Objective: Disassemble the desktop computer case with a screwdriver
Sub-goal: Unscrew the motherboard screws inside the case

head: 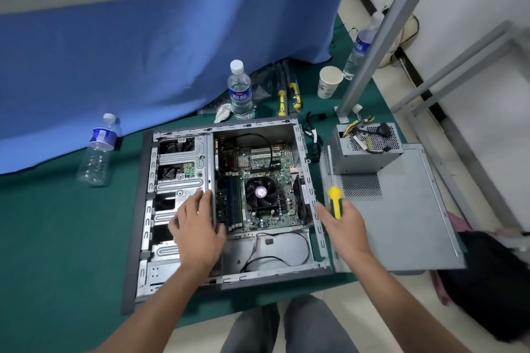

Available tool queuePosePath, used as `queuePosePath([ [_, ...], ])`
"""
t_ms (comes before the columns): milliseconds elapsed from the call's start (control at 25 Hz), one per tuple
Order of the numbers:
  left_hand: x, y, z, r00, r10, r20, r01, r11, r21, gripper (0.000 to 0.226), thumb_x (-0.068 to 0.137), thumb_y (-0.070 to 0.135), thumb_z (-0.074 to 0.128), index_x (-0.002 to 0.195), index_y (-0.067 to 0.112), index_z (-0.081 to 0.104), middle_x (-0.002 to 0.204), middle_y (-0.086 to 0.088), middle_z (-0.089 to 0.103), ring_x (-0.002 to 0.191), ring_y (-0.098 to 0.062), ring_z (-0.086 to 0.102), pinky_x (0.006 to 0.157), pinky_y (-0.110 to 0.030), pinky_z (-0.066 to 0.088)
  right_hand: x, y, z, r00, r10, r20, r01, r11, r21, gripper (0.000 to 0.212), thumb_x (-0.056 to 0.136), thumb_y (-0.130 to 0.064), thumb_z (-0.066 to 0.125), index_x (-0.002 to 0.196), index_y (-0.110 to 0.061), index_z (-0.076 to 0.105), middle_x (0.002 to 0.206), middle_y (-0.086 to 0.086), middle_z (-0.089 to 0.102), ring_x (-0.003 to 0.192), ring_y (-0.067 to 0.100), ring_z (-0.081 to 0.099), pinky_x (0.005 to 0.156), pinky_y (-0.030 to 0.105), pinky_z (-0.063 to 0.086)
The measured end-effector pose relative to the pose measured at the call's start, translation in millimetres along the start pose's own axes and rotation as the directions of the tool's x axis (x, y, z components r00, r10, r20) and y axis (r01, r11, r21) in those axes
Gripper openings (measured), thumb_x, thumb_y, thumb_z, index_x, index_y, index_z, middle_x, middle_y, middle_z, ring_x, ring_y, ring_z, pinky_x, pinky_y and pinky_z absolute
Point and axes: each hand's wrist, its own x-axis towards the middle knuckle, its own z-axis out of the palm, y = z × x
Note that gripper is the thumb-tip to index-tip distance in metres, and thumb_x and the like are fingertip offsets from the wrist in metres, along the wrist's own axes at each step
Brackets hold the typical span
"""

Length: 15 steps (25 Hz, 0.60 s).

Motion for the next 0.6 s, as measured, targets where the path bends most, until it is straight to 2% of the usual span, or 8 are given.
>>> queuePosePath([
  [40, 5, 0, -2, 1.0, 0.004, 0.001, -0.004, 1.0, -0.024, 0.085, 0.078, 0.026, 0.078, 0.15, 0.025, 0.034, 0.154, 0.0, 0.03, 0.143, -0.019, 0.024, 0.118, -0.049, 0.018, 2, -9, 6, 0.999, -0.046, 0.028, 0.049, 0.991, -0.123, 0.036, 0.086, -0.048, 0.067, 0.103, -0.018, 0.062, 0.103, 0.0, 0.064, 0.096, 0.025, 0.062, 0.076, 0.032, 0.053],
  [80, 10, -1, -3, 1.0, 0.011, 0.001, -0.01, 0.999, -0.043, 0.087, 0.078, 0.025, 0.079, 0.151, 0.026, 0.032, 0.156, 0.001, 0.026, 0.146, -0.018, 0.02, 0.119, -0.049, 0.014, 4, -15, 11, 0.996, -0.069, 0.053, 0.081, 0.962, -0.26, 0.056, 0.084, -0.051, 0.068, 0.124, -0.013, 0.057, 0.123, 0.001, 0.058, 0.115, 0.025, 0.057, 0.094, 0.036, 0.05],
  [120, 13, 0, -3, 1.0, 0.014, 0.003, -0.014, 0.998, -0.058, 0.089, 0.078, 0.023, 0.078, 0.152, 0.027, 0.03, 0.159, 0.001, 0.021, 0.148, -0.018, 0.015, 0.12, -0.05, 0.01, 6, -19, 16, 0.995, -0.074, 0.067, 0.093, 0.931, -0.352, 0.072, 0.084, -0.052, 0.069, 0.137, -0.009, 0.047, 0.137, 0.004, 0.051, 0.127, 0.025, 0.05, 0.103, 0.037, 0.043],
  [160, 15, 2, -2, 1.0, 0.012, 0.008, -0.011, 0.997, -0.077, 0.091, 0.078, 0.018, 0.078, 0.153, 0.026, 0.028, 0.161, 0.002, 0.018, 0.15, -0.018, 0.01, 0.121, -0.051, 0.006, 6, -20, 21, 0.994, -0.091, 0.063, 0.108, 0.903, -0.415, 0.075, 0.084, -0.05, 0.07, 0.14, -0.008, 0.043, 0.14, 0.004, 0.049, 0.129, 0.025, 0.049, 0.104, 0.036, 0.042],
  [240, 15, 7, 0, 1.0, -0.004, 0.013, 0.006, 0.991, -0.13, 0.093, 0.076, 0.004, 0.073, 0.154, 0.023, 0.026, 0.162, 0.001, 0.016, 0.151, -0.02, 0.005, 0.121, -0.051, 0.0, 4, -22, 28, 0.985, -0.165, 0.041, 0.164, 0.859, -0.486, 0.05, 0.087, -0.041, 0.069, 0.123, -0.012, 0.049, 0.121, 0.004, 0.057, 0.107, 0.023, 0.06, 0.09, 0.034, 0.051],
  [320, 15, 9, 1, 1.0, -0.022, 0.006, 0.022, 0.986, -0.162, 0.095, 0.071, -0.007, 0.069, 0.154, 0.018, 0.028, 0.161, -0.001, 0.018, 0.151, -0.02, 0.006, 0.122, -0.051, -0.001, 3, -23, 30, 0.978, -0.207, 0.02, 0.187, 0.833, -0.521, 0.032, 0.089, -0.034, 0.068, 0.107, -0.016, 0.048, 0.105, 0.0, 0.058, 0.085, 0.018, 0.058, 0.074, 0.033, 0.053],
  [440, 10, 8, 0, 1.0, -0.019, 0.006, 0.02, 0.984, -0.176, 0.099, 0.067, -0.01, 0.07, 0.153, 0.017, 0.028, 0.159, 0.0, 0.02, 0.15, -0.017, 0.009, 0.122, -0.05, -0.001, -1, -25, 28, 0.979, -0.204, -0.007, 0.173, 0.846, -0.504, 0.031, 0.087, -0.033, 0.069, 0.102, -0.019, 0.046, 0.094, -0.005, 0.054, 0.075, 0.014, 0.054, 0.063, 0.026, 0.045],
  [600, -9, -3, -1, 0.999, 0.014, 0.029, -0.01, 0.988, -0.151, 0.102, 0.064, -0.011, 0.07, 0.152, 0.017, 0.028, 0.155, -0.001, 0.021, 0.146, -0.017, 0.015, 0.121, -0.053, 0.006, -16, -16, 23, 0.987, -0.149, 0.06, 0.158, 0.829, -0.537, 0.033, 0.087, -0.038, 0.069, 0.099, -0.021, 0.043, 0.09, -0.007, 0.049, 0.071, 0.01, 0.049, 0.054, 0.02, 0.033],
])
